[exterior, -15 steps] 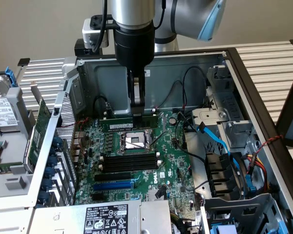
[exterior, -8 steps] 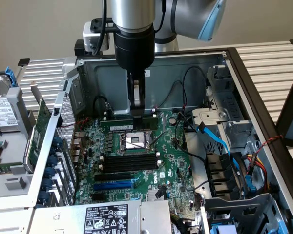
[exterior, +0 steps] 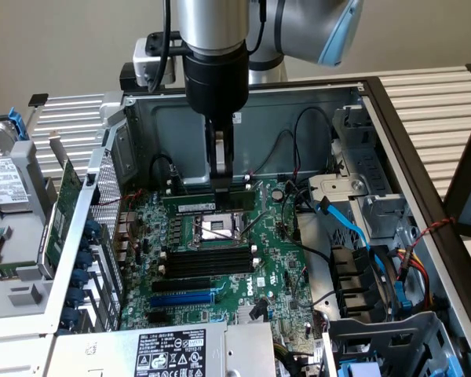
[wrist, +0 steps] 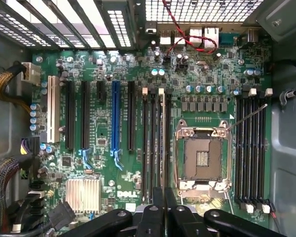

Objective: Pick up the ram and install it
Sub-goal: 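Insert the ram into the slot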

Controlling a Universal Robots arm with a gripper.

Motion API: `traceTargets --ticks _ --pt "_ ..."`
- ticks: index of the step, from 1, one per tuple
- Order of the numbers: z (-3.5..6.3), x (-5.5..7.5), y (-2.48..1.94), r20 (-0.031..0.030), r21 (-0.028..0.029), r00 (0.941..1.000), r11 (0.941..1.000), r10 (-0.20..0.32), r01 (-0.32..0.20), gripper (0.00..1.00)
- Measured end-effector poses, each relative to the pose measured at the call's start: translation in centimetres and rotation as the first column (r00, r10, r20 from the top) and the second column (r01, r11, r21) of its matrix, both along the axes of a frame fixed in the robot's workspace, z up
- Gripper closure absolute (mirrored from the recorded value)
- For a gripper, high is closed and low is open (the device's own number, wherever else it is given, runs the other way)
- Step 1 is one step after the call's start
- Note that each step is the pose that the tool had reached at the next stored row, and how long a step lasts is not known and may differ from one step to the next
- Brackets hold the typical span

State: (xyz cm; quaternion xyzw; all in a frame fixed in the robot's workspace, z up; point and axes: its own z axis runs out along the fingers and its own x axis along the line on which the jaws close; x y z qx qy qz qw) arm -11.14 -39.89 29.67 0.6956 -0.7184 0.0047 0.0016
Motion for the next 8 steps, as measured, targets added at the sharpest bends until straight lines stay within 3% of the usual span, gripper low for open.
traceTargets --ticks 8 --pt "-0.46 -0.13 -0.07 0.0014 -0.0003 1.0000 1.0000 0.000 0.000 0.87"
